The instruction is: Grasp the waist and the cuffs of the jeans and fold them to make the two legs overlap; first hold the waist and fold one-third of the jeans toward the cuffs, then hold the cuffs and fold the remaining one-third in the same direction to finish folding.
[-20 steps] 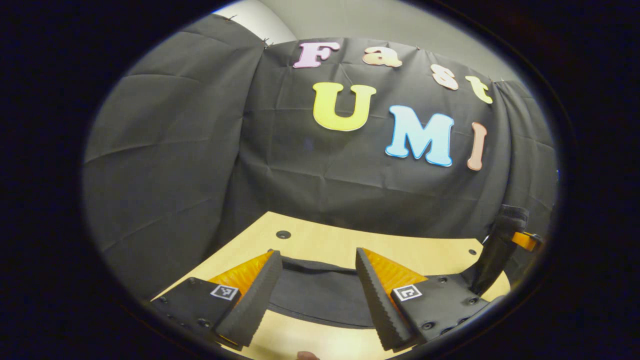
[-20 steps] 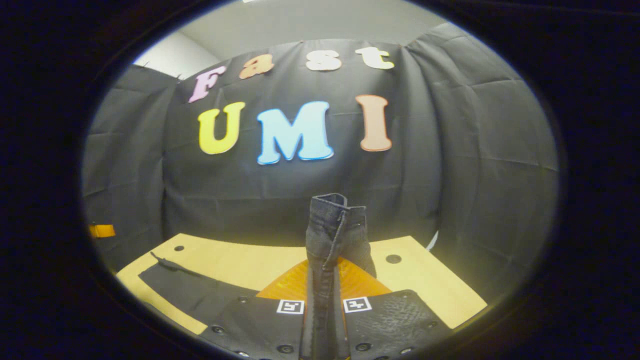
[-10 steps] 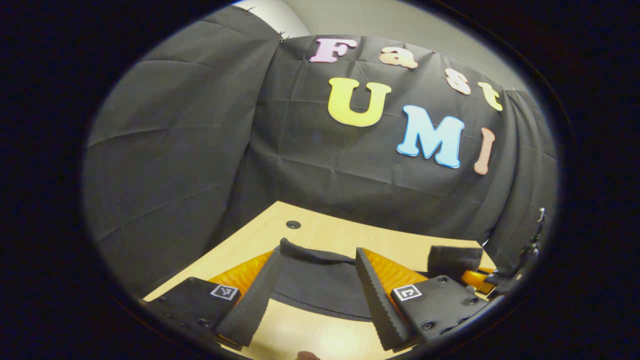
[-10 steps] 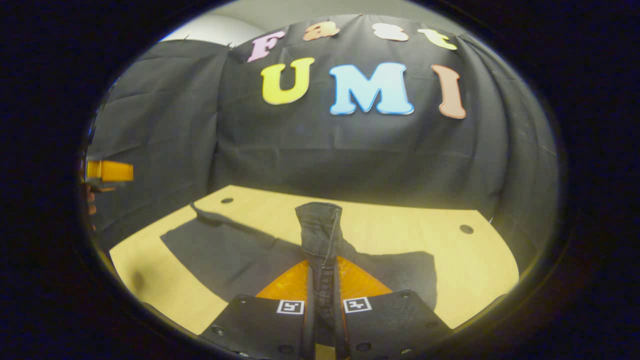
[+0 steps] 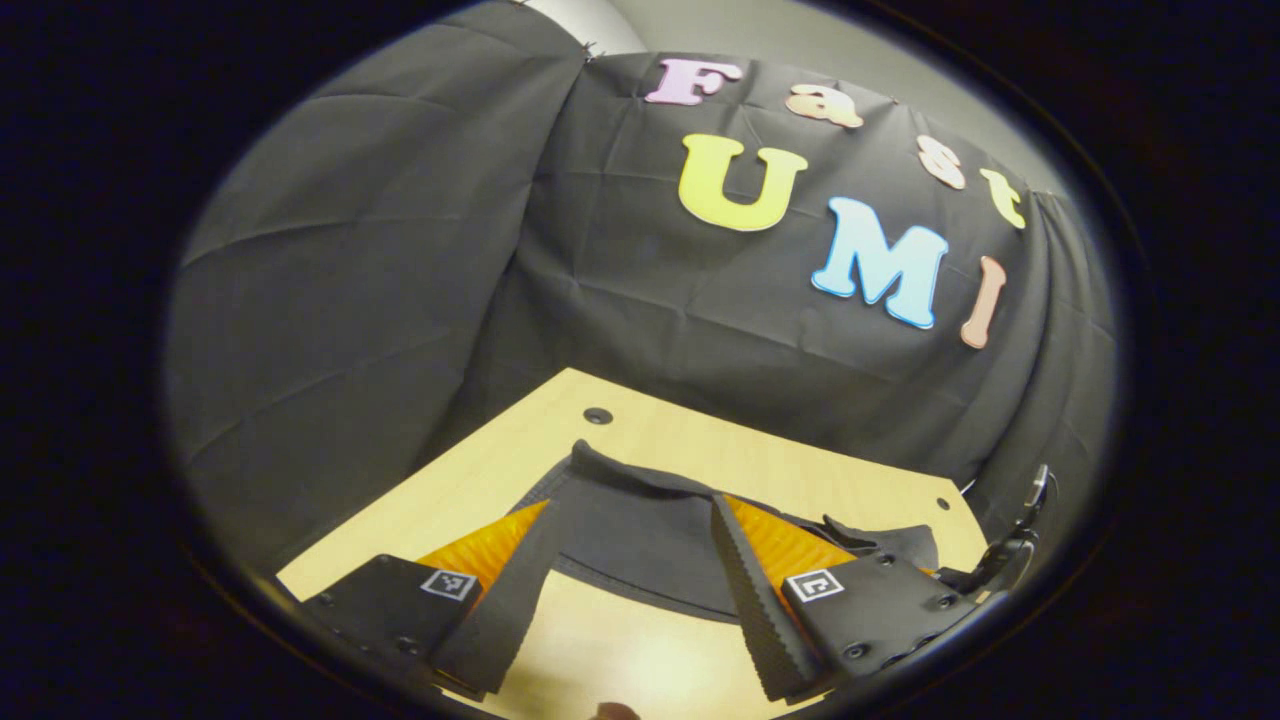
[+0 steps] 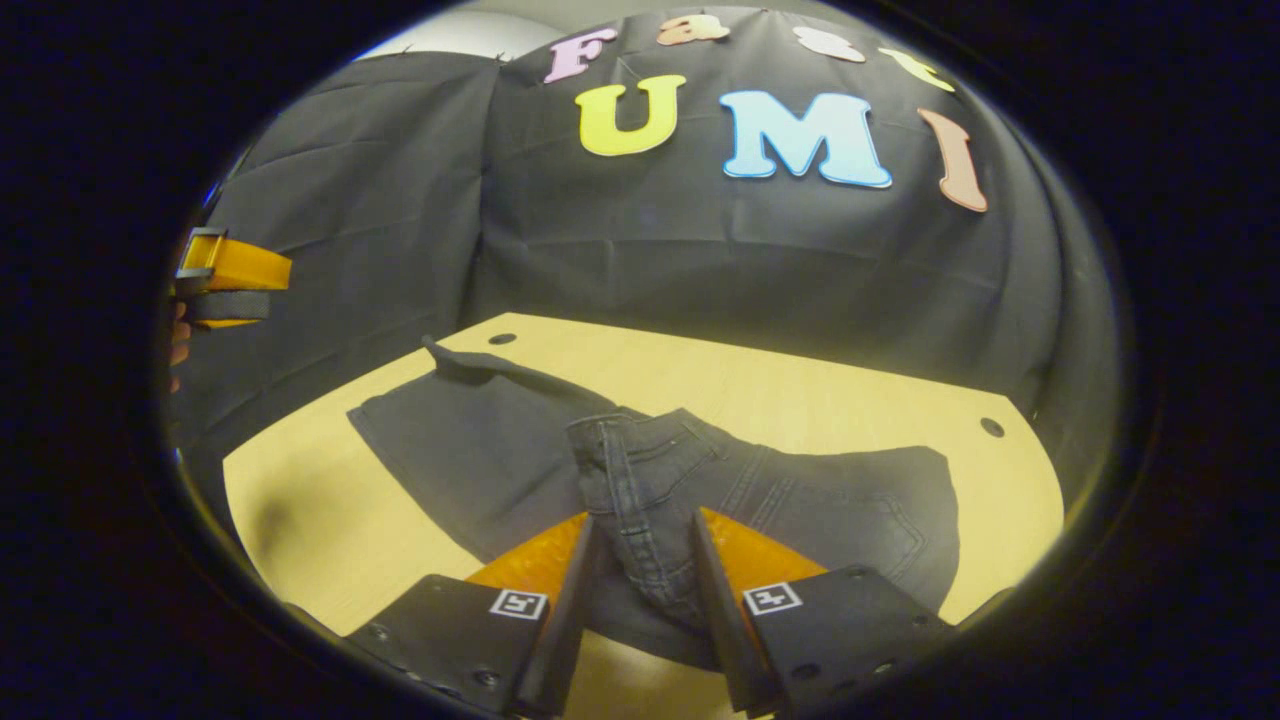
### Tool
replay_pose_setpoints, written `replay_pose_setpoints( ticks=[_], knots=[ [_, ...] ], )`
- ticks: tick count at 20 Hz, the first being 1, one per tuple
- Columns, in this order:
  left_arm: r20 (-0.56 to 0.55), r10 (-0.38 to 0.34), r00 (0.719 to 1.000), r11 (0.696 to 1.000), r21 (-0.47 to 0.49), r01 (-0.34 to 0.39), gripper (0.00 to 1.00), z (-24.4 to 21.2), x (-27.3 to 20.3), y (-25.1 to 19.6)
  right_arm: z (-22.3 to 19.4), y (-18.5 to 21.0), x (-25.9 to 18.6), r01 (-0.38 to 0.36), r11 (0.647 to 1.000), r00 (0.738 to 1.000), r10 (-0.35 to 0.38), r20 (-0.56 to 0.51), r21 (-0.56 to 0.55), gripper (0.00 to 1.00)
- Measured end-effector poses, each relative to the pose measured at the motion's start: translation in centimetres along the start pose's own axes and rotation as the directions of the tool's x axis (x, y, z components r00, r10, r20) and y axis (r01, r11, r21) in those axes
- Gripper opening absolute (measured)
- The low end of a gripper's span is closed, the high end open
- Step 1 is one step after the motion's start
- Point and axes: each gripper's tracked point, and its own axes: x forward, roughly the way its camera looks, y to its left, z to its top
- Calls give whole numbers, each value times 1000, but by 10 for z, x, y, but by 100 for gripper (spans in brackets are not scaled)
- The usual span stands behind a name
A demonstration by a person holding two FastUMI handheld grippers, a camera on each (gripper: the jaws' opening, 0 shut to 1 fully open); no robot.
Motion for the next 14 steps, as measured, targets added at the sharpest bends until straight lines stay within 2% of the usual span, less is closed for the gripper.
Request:
replay_pose_setpoints(
  ticks=[3, 6, 8, 11, 14],
  knots=[
    [-38, 19, 999, 995, -99, -22, 96, -8, 5, 11, 7, 0, -19, -23, 1000, 1000, 23, 6, -6, 95],
    [-101, 51, 994, 975, -212, -71, 96, -27, 14, 29, 24, -6, -41, -23, 1000, 998, 23, 52, -2, 95],
    [-150, 46, 988, 946, -310, -91, 96, -44, 21, 39, 35, -18, -59, 1, 1000, 997, -2, 79, 19, 96],
    [-209, 31, 977, 869, -478, -130, 96, -60, 36, 49, 53, -45, -89, 65, 996, 991, -72, 113, 60, 95],
    [-249, 23, 968, 791, -587, -170, 96, -69, 48, 70, 72, -71, -116, 128, 984, 980, -145, 137, 124, 95]
  ],
)
